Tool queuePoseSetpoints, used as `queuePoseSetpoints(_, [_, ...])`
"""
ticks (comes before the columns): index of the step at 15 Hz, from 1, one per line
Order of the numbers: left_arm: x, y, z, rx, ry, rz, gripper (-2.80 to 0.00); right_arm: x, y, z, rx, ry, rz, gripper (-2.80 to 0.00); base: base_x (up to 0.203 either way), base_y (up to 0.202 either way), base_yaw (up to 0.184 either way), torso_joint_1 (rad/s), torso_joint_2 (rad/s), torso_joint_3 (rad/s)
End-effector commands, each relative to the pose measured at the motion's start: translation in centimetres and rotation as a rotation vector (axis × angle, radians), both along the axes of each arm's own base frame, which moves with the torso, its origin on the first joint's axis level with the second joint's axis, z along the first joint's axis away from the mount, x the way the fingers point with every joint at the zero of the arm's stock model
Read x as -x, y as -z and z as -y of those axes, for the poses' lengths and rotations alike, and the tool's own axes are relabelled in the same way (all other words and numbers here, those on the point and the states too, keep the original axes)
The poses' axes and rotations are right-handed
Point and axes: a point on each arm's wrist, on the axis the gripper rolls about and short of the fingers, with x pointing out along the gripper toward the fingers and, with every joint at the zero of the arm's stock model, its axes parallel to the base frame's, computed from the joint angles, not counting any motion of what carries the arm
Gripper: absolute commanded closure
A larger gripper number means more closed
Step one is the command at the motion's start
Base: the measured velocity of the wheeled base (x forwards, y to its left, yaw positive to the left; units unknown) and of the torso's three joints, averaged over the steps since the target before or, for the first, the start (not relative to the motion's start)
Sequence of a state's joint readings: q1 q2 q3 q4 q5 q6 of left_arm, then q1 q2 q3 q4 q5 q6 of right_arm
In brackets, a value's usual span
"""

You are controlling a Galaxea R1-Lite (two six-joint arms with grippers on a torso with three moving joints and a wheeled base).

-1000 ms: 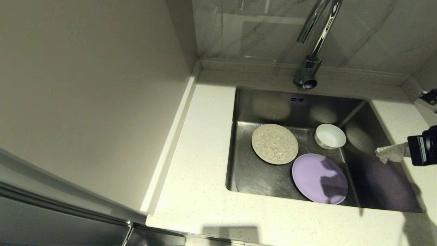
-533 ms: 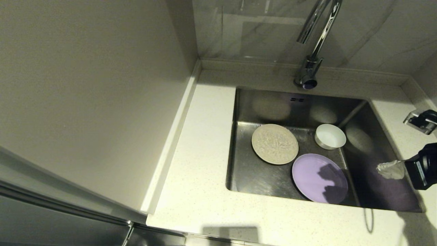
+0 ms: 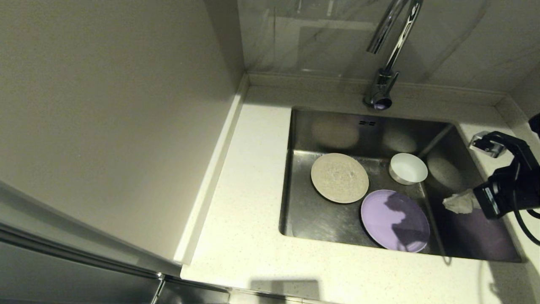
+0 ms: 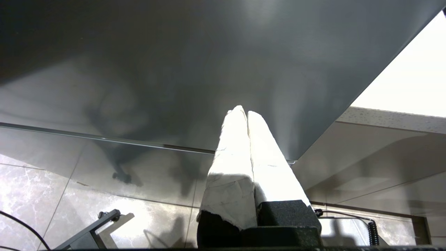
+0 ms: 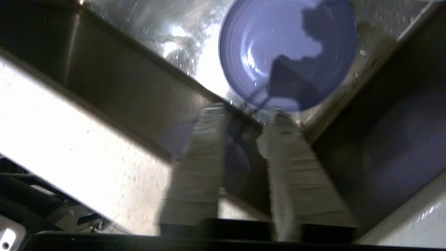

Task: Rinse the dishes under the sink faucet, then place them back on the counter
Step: Put a bowl back to the table from the sink

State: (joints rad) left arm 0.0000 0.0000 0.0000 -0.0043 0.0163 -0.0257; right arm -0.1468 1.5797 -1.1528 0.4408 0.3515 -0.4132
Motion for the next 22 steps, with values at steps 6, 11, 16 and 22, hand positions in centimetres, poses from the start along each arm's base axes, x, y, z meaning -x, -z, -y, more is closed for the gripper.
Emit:
queuePoseSetpoints(6, [0.0, 0.0, 0.0, 0.000, -0.001, 0.003, 0.00, -8.4, 4.1, 0.7, -0.007, -0.027, -0.038, -2.80, 0.000, 0.000, 0.000, 0.000, 0.00, 0.000])
queuePoseSetpoints(11, [0.0, 0.0, 0.0, 0.000, 0.001, 0.003, 0.00, -13.2, 8.9, 1.0, -0.094, -0.097, -0.023, -2.80, 0.000, 0.000, 0.000, 0.000, 0.00, 0.000])
queuePoseSetpoints(16, [0.0, 0.0, 0.0, 0.000, -0.001, 0.003, 0.00, -15.5, 10.8, 1.5, -0.077, -0.098, 0.028, -2.80, 0.000, 0.000, 0.000, 0.000, 0.00, 0.000])
queuePoseSetpoints(22, [0.0, 0.0, 0.0, 0.000, -0.001, 0.003, 0.00, -19.6, 11.7, 5.6, 0.087, -0.082, 0.328, -2.80, 0.000, 0.000, 0.000, 0.000, 0.00, 0.000])
